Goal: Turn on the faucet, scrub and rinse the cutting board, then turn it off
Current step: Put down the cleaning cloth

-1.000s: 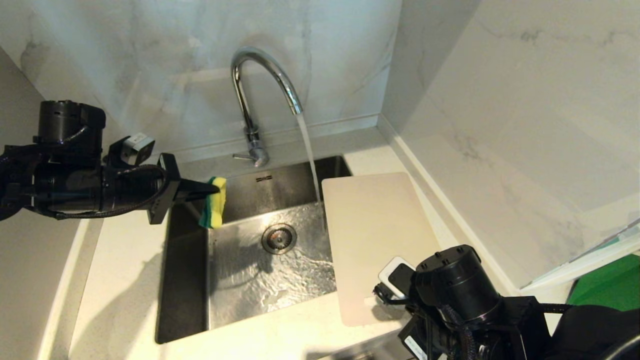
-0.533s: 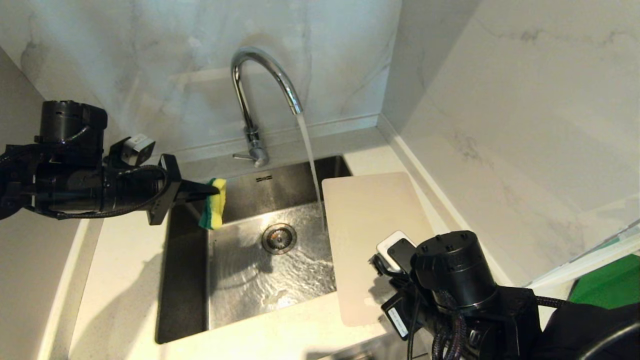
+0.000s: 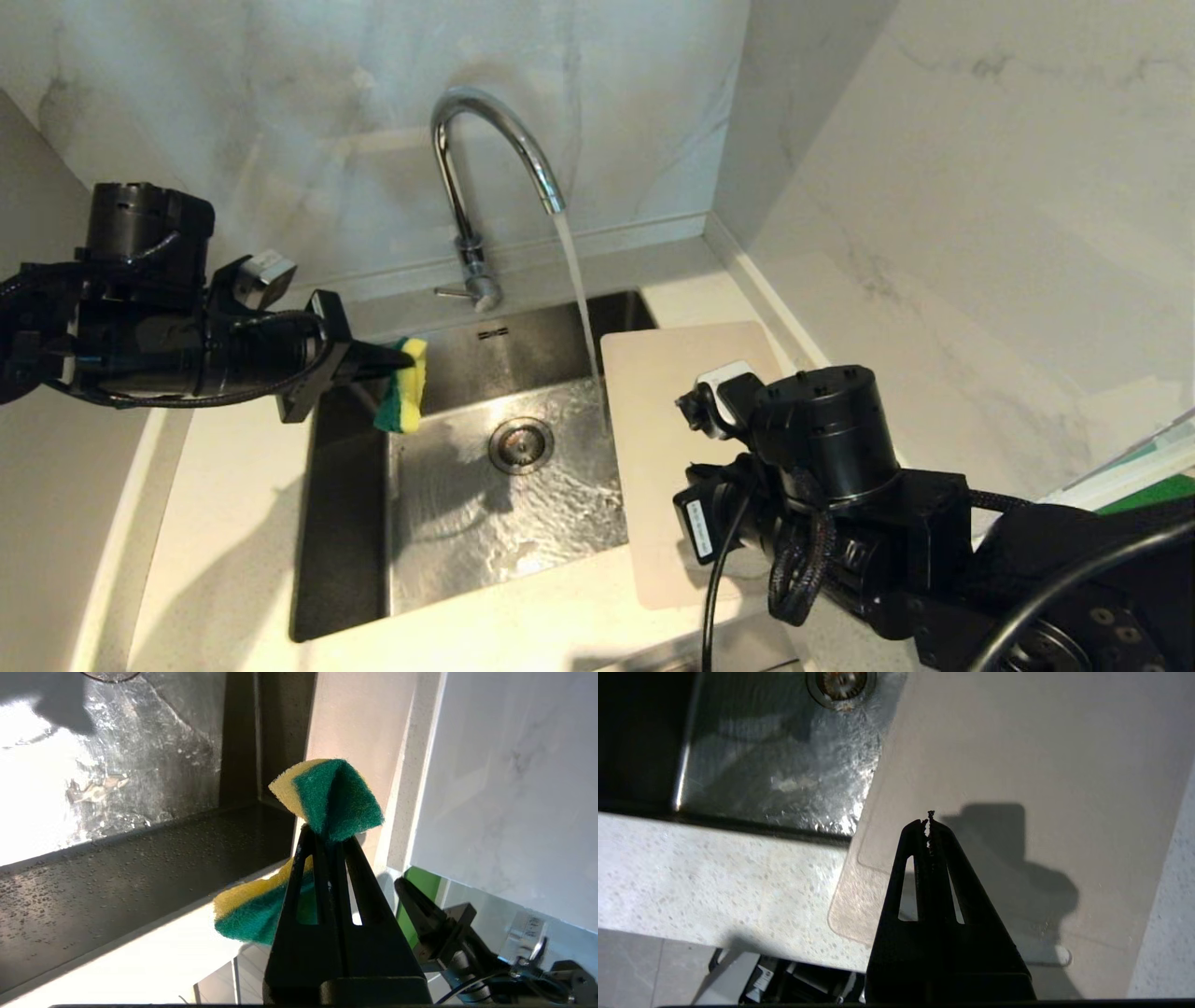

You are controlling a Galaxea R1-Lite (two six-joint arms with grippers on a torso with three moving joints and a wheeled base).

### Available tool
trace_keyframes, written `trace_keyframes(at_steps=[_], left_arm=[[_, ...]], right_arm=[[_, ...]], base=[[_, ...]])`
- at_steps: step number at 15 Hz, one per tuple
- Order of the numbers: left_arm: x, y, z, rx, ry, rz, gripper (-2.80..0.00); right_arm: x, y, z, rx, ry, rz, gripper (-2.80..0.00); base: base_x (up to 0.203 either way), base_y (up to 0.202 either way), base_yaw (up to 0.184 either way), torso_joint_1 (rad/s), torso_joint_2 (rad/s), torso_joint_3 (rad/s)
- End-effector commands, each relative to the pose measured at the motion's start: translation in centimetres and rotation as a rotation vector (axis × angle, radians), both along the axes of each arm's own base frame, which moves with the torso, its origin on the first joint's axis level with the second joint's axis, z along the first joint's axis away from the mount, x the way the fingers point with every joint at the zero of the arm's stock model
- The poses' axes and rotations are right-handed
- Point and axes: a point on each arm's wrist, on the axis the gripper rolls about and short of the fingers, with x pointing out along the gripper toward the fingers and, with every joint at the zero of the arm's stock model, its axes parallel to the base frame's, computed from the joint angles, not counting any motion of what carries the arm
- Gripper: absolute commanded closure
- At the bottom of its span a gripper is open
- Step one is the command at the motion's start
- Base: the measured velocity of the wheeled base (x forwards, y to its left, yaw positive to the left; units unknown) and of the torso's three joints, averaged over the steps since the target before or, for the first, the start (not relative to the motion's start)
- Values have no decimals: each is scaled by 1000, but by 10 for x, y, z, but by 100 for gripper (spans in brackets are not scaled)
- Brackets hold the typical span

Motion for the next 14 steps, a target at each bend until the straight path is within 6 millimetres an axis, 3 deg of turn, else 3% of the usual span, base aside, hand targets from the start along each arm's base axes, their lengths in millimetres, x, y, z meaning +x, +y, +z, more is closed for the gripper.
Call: trace_keyframes(at_steps=[1,7,14], left_arm=[[0,-1,3,-5,0,-2,0],[-4,1,7,11,-3,22,0],[-5,-1,6,13,0,16,0]], right_arm=[[9,3,8,26,-25,1,0],[23,8,12,58,-41,7,0],[15,2,8,53,-47,4,0]], base=[[0,0,0,0,0,0],[0,0,0,0,0,0],[0,0,0,0,0,0]])
